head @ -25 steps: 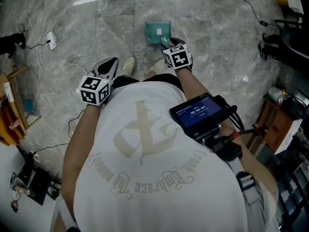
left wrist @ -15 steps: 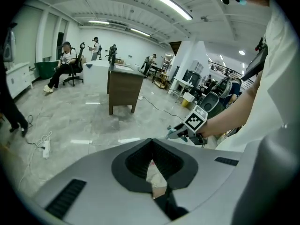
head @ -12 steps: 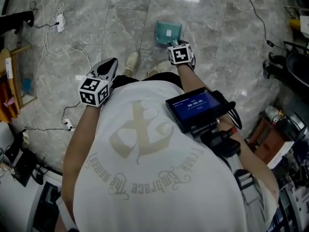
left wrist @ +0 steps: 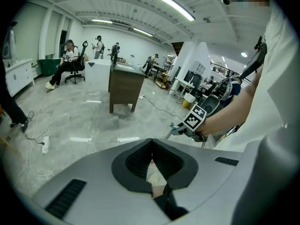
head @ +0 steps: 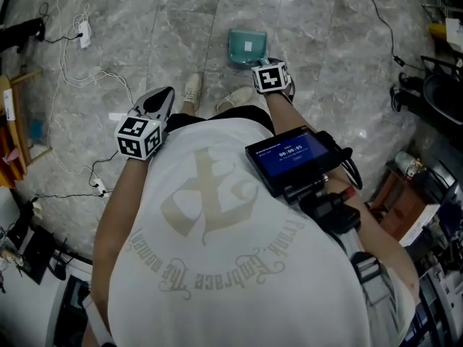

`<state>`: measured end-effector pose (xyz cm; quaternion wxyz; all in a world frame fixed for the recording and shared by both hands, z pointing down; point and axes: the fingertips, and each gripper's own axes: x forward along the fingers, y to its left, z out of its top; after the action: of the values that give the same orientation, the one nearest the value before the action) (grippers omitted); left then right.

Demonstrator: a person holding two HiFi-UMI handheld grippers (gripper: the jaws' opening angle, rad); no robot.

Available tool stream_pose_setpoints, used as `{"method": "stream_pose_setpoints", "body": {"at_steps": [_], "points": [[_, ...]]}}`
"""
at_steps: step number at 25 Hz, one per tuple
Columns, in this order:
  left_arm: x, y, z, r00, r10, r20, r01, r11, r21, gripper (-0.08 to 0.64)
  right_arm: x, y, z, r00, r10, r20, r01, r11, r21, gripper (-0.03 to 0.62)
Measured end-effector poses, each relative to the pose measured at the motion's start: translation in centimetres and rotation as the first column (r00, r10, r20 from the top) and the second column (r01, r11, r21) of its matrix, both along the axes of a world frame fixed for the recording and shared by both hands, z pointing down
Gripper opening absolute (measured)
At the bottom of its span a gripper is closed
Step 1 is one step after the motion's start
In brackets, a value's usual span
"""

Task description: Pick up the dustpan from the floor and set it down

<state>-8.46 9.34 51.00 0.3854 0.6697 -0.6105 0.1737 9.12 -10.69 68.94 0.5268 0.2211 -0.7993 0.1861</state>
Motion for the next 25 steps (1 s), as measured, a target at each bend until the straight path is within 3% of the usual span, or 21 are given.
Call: {"method": "stream_pose_setpoints", "body": {"at_steps": [12,19,25], "points": [[-0.6,-4.1,1.4,0.991,0.135,-0.023,-0.135,0.991,0.011,0.011,1.2,0.2,-0.3,0.997,-0.073,0.003,0.073,0.997,-0.001,0.103],[-0.2,-6.6,2.6,0.977,0.21,-0.05,-0.209,0.978,0.016,0.011,1.8,1.1,-1.2,0.999,-0.012,0.042,0.012,1.0,-0.01,0.101],[0.2,-9.6,2.5,0.948,0.314,-0.048,-0.313,0.949,0.041,0.011,2.0,1.0,-2.3,0.995,0.035,0.089,-0.034,0.999,-0.009,0.101]]}}
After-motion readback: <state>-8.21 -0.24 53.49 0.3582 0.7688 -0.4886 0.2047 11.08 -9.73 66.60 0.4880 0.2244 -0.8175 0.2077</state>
